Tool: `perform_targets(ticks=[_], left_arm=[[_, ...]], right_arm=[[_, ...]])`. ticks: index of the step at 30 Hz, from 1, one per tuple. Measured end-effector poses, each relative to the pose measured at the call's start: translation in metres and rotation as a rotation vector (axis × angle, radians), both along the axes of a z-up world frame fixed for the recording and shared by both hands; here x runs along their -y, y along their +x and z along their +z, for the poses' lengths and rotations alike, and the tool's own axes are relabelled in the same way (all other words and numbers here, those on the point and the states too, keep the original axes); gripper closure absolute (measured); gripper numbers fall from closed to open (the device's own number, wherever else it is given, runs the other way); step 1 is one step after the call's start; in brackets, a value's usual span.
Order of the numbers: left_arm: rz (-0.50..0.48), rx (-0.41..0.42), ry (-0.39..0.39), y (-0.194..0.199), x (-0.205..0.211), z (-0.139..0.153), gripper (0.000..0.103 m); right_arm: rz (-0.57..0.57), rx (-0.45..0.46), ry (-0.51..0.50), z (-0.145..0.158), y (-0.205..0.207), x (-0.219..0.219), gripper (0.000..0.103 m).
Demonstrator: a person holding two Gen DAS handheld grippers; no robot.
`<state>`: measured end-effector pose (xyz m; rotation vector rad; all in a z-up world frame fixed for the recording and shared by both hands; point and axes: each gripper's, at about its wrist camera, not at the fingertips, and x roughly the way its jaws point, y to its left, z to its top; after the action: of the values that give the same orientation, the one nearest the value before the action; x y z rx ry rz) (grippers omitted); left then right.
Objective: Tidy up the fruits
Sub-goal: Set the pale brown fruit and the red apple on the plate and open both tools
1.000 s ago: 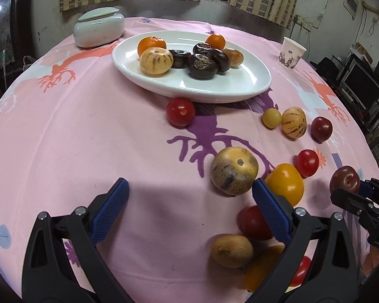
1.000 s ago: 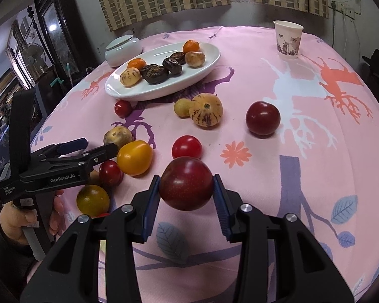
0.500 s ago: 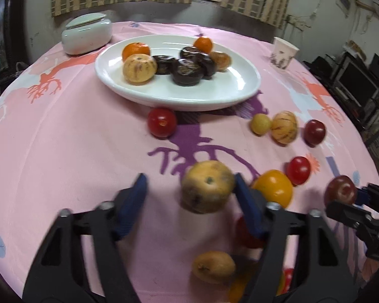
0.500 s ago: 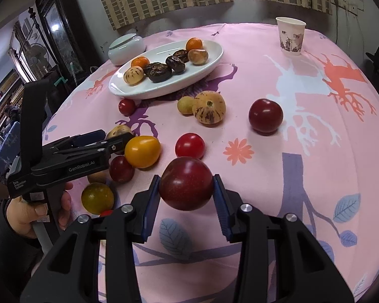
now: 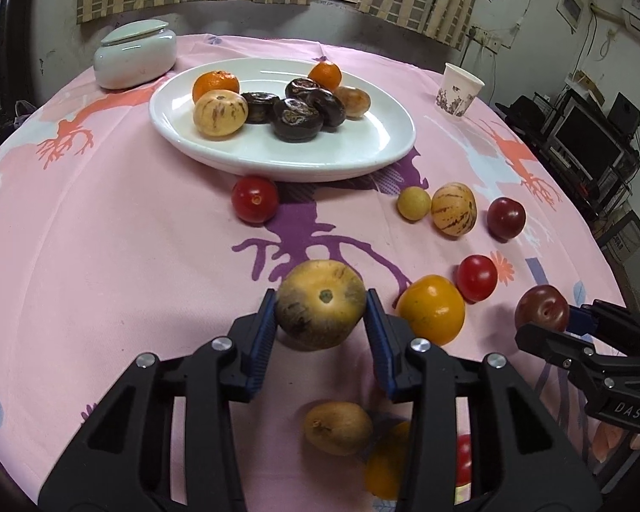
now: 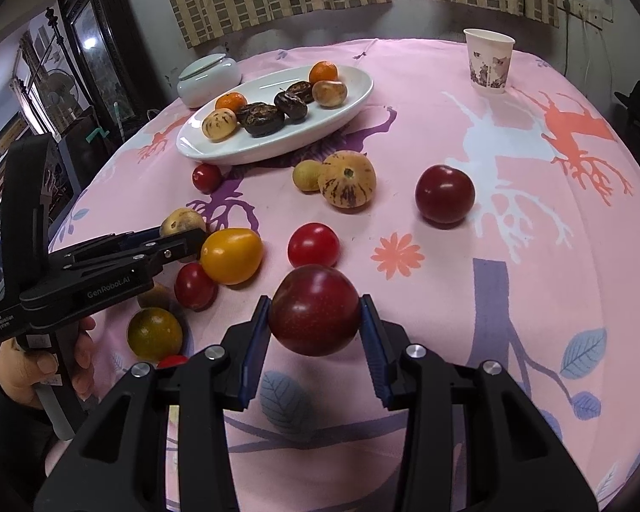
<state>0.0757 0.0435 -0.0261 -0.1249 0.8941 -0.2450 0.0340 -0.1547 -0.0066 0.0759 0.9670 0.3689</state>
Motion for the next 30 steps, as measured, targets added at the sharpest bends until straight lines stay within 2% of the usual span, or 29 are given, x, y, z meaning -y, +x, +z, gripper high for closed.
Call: perform_targets(ticks=[7, 11, 14, 20, 23, 30], left_arm=[[-0.008, 0.029, -0.062, -0.009, -0.007, 0.014, 0.062], [-0.016, 0.062, -0.064, -0.015, -0.008, 0.026, 0.062], [-0.021, 0.069, -0.058, -0.016, -0.009, 0.033, 0.062], [-0.005, 0.088, -0.057, -0.002, -0.023, 0.047, 0.062], [0.006, 0.092, -0.060, 0.011, -0.030, 0.053, 0.062], [0.021, 0.111, -0.057, 0.040, -0.036, 0.068, 0.061]], right_arm=[[-0.041, 0.049, 0.006, 0.005, 0.000, 0.005, 0.061], [-0.068, 0.080, 0.029, 0.010, 0.000, 0.012, 0.061], [-0.063, 0.094, 0.010, 0.009, 0.000, 0.009, 0.061], [-0.122, 0.091, 0.028, 0.008, 0.005, 0.014, 0.061], [-0.133, 0.076, 0.079, 0.016, 0.013, 0.018, 0.061], [-0.072, 0.171, -0.029, 0.053, 0.052, -0.006, 0.061]])
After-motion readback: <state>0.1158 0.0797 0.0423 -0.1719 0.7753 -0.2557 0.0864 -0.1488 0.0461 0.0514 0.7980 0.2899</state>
